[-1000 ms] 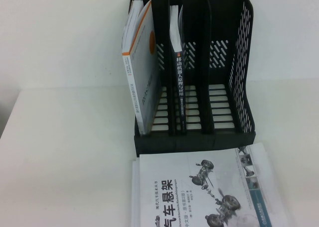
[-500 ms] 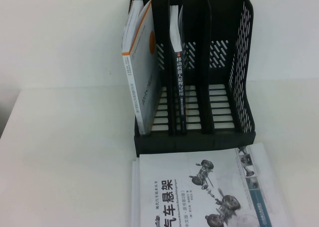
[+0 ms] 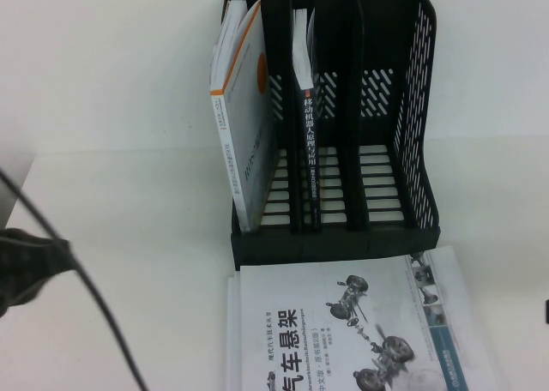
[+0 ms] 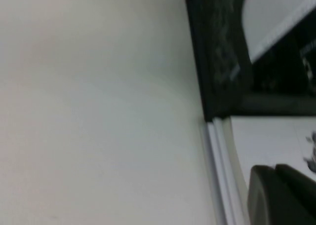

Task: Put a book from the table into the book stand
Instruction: Push book with right arm

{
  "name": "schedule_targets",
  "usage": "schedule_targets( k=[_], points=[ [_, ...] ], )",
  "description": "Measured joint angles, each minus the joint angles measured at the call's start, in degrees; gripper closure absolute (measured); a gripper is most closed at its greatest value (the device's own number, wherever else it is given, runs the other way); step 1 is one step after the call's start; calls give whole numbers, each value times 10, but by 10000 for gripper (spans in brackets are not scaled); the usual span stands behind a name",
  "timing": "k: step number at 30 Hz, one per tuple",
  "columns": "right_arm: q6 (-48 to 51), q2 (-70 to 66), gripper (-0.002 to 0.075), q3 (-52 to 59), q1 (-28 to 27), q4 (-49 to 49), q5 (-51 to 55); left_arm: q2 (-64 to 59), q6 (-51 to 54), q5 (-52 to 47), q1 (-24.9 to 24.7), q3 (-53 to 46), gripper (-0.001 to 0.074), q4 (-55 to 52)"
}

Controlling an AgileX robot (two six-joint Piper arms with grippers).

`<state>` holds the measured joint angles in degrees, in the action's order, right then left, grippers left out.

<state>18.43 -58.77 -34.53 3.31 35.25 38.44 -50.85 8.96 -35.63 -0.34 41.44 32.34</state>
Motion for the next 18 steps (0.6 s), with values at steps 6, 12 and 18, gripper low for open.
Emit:
schedule_targets(
  k=[6,12,18],
  points=[
    [30,-146,727,-27,0,4,-19,-108,122,-40,0,3,738,122],
    [38,-240,727,-48,23,4,-57,-165,169,-45,0,4,738,170],
    [39,-303,727,-55,57,4,-97,-172,183,-45,0,4,738,184]
  ],
)
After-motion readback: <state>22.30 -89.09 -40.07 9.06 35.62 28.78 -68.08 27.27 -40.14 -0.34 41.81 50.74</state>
